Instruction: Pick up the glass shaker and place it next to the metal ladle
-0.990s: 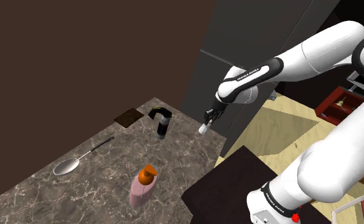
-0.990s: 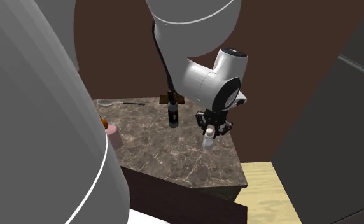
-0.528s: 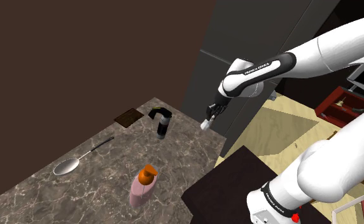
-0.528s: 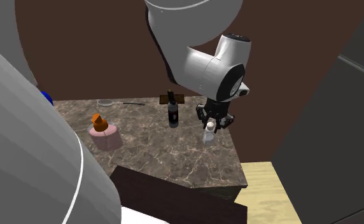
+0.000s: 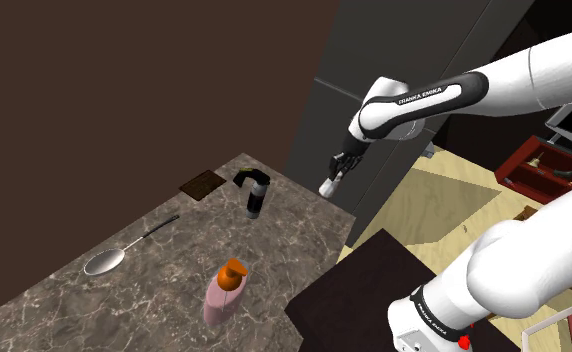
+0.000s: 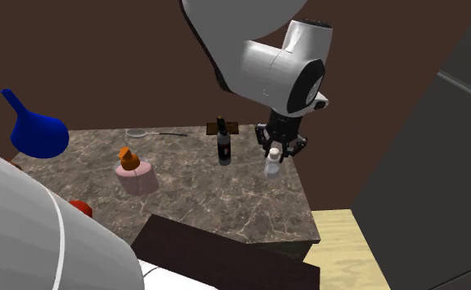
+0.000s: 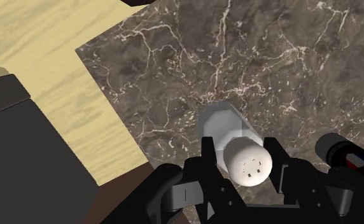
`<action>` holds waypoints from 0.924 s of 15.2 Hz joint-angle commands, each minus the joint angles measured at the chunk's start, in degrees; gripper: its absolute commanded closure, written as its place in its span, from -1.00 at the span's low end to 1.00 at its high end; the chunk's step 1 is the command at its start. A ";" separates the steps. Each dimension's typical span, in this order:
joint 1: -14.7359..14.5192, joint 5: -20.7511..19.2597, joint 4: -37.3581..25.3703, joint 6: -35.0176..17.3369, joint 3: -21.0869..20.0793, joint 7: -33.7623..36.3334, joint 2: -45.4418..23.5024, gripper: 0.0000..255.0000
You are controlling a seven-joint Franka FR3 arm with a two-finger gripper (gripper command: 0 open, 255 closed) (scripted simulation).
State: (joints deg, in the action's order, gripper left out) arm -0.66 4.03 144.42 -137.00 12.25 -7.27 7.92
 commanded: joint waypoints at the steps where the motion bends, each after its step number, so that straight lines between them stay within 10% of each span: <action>1: 0.08 -0.49 -0.56 1.79 -0.12 0.52 1.26 1.00; 14: -4.58 0.23 -1.45 5.15 -7.23 11.95 4.44 1.00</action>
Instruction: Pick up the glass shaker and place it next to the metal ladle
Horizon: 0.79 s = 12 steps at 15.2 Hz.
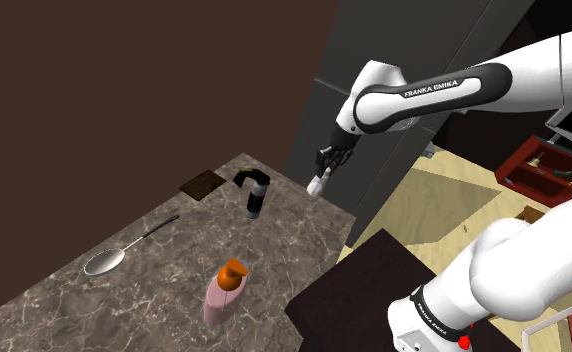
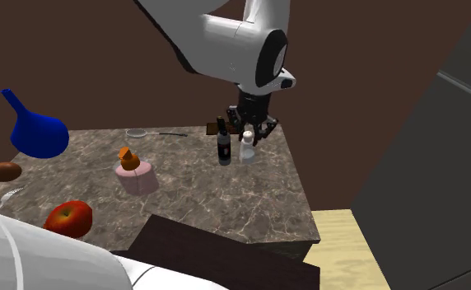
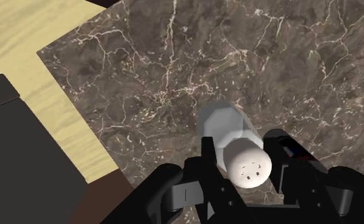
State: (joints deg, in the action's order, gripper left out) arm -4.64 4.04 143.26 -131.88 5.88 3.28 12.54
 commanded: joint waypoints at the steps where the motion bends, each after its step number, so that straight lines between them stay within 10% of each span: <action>1: -1.33 0.48 -0.45 -0.09 -1.83 2.89 -0.38 1.00; 12: -8.60 1.76 -6.77 -0.88 -11.80 19.18 -6.35 1.00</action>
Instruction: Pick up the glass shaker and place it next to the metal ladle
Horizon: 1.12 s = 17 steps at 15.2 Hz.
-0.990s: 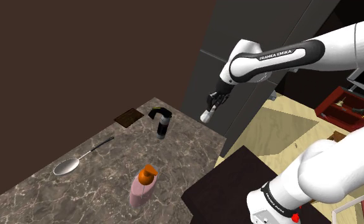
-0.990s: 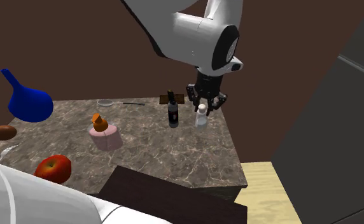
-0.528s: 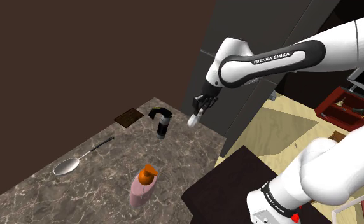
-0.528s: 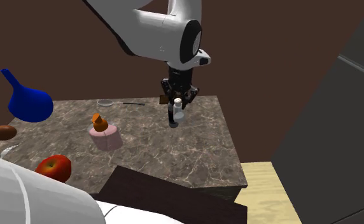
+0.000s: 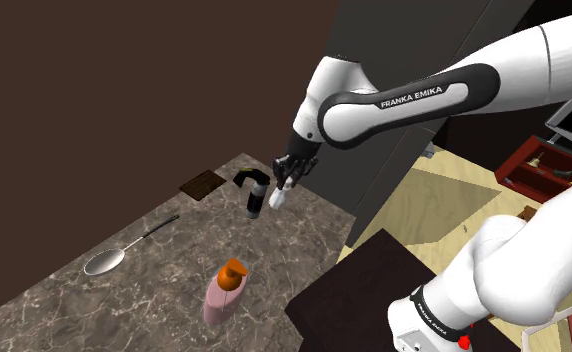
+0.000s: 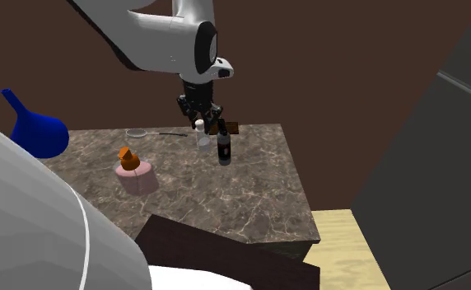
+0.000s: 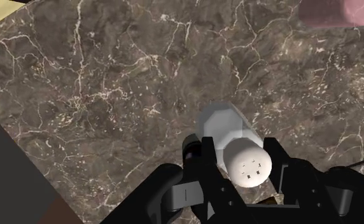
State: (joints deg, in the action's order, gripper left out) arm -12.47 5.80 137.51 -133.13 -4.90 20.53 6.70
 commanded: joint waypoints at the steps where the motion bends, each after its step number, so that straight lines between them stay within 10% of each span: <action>1: -1.39 -0.12 -1.98 0.38 -1.82 3.43 -1.36 1.00; 17: -12.13 -7.25 -26.22 4.66 -10.32 26.77 -20.70 1.00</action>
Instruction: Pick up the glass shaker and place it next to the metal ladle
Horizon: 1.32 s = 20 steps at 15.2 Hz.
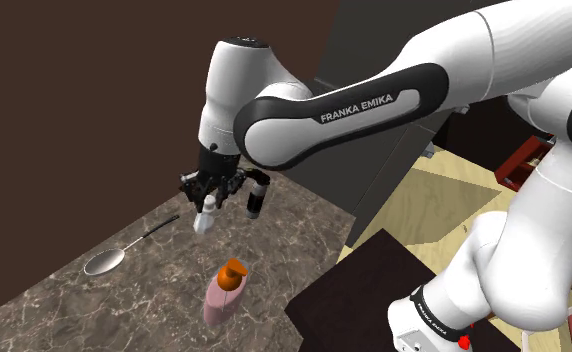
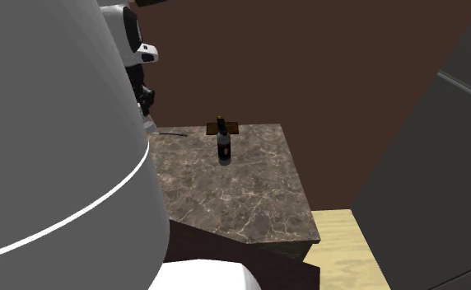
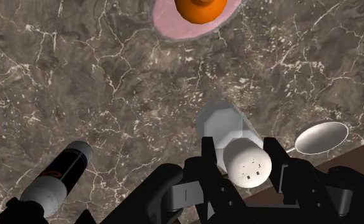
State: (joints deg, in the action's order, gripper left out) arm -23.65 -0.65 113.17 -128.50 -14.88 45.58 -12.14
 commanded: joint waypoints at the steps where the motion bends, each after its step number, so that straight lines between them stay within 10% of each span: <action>1: -2.43 -1.94 -5.74 1.17 -0.76 4.02 -4.64 1.00; 20: -3.62 -4.70 -1.89 -10.84 0.75 5.44 -13.00 1.00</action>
State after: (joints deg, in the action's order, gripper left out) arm -27.21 -5.18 111.33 -138.78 -14.24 50.99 -24.56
